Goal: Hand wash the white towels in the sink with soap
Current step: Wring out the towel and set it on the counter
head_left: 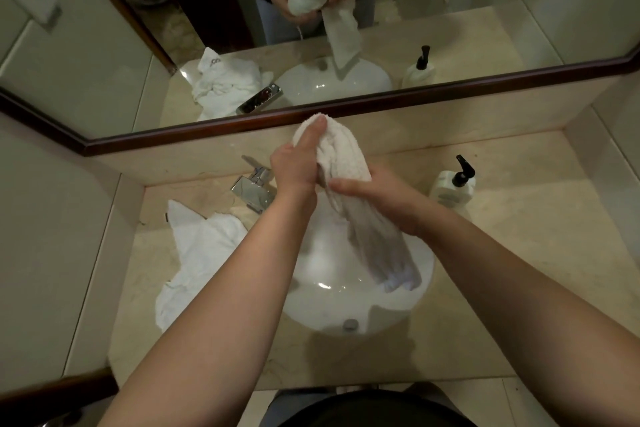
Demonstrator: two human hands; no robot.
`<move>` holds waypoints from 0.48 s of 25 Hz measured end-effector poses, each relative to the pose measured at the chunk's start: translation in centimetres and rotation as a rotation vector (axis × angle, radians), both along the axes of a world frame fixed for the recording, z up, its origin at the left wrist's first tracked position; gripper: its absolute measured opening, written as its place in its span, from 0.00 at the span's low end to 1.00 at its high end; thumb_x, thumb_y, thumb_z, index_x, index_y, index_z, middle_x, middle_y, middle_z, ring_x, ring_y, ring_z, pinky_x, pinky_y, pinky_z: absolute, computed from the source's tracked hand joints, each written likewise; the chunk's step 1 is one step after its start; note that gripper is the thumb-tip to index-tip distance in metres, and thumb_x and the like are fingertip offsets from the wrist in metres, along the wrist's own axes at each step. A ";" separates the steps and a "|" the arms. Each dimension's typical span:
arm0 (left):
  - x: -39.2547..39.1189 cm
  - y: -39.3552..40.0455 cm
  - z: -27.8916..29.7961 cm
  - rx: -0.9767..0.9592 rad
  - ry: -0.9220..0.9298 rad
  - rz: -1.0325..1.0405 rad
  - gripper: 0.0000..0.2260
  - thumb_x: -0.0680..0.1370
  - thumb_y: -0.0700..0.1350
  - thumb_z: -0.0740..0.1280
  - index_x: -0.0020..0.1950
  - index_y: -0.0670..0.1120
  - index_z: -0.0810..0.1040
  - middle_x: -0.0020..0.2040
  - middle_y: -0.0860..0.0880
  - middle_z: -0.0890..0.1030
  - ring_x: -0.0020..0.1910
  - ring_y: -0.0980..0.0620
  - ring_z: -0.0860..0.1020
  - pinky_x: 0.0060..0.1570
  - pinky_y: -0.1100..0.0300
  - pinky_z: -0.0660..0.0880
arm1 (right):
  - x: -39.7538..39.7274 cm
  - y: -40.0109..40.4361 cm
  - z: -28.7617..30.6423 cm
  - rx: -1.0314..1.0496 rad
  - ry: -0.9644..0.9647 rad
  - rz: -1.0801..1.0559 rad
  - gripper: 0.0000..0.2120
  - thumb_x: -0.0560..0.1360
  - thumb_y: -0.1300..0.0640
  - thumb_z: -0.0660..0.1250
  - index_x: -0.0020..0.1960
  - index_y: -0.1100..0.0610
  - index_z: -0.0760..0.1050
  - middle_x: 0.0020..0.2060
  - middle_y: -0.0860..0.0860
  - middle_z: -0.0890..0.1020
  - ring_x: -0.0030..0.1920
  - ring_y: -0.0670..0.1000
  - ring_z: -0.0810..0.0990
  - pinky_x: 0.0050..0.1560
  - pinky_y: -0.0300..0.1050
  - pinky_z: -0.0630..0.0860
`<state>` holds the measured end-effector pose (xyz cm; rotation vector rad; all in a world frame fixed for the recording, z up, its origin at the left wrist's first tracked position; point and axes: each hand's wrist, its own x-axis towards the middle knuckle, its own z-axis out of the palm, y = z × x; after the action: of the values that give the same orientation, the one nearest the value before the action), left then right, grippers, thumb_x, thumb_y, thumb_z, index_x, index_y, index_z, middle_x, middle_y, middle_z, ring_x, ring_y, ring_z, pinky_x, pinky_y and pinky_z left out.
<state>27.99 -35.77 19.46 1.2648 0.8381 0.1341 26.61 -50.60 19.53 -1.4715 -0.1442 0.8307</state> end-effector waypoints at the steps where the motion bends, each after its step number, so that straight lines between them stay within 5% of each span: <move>1: -0.3 0.2 -0.2 0.097 0.055 -0.012 0.14 0.70 0.51 0.79 0.42 0.42 0.82 0.38 0.49 0.85 0.36 0.54 0.84 0.37 0.62 0.79 | -0.2 0.1 -0.1 -0.033 -0.014 -0.014 0.17 0.73 0.52 0.74 0.60 0.54 0.78 0.50 0.55 0.85 0.49 0.55 0.85 0.50 0.50 0.82; 4: -1.3 0.9 -0.6 0.047 0.113 -0.245 0.19 0.77 0.62 0.68 0.50 0.46 0.82 0.47 0.47 0.86 0.46 0.49 0.85 0.47 0.56 0.81 | -0.9 0.1 -0.5 -0.121 0.003 -0.094 0.15 0.72 0.54 0.74 0.57 0.52 0.78 0.47 0.53 0.85 0.45 0.54 0.85 0.45 0.47 0.82; 7: -2.1 1.1 -1.2 0.104 0.020 -0.473 0.23 0.84 0.60 0.48 0.52 0.51 0.80 0.46 0.50 0.86 0.46 0.52 0.84 0.47 0.54 0.79 | -1.2 0.2 -0.5 -0.051 0.105 -0.185 0.13 0.75 0.57 0.69 0.59 0.57 0.76 0.45 0.56 0.83 0.41 0.55 0.82 0.39 0.47 0.80; 9: -2.4 1.4 -2.1 0.092 -0.114 -0.459 0.22 0.85 0.58 0.49 0.56 0.50 0.80 0.50 0.47 0.85 0.49 0.51 0.84 0.48 0.54 0.79 | -1.2 0.3 -0.4 0.019 0.178 -0.185 0.13 0.75 0.57 0.67 0.57 0.60 0.76 0.42 0.57 0.82 0.39 0.57 0.80 0.38 0.47 0.79; 12: -2.2 1.4 -2.2 -0.317 -0.258 -0.356 0.20 0.84 0.54 0.56 0.64 0.42 0.78 0.61 0.39 0.82 0.60 0.42 0.80 0.60 0.46 0.76 | -1.0 1.0 -0.7 0.149 0.340 -0.133 0.18 0.69 0.52 0.68 0.53 0.63 0.75 0.35 0.56 0.78 0.33 0.54 0.76 0.36 0.46 0.75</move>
<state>25.83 -34.33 17.25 1.0504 0.3848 -0.1164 25.65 -49.63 18.84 -1.1688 0.1431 0.9282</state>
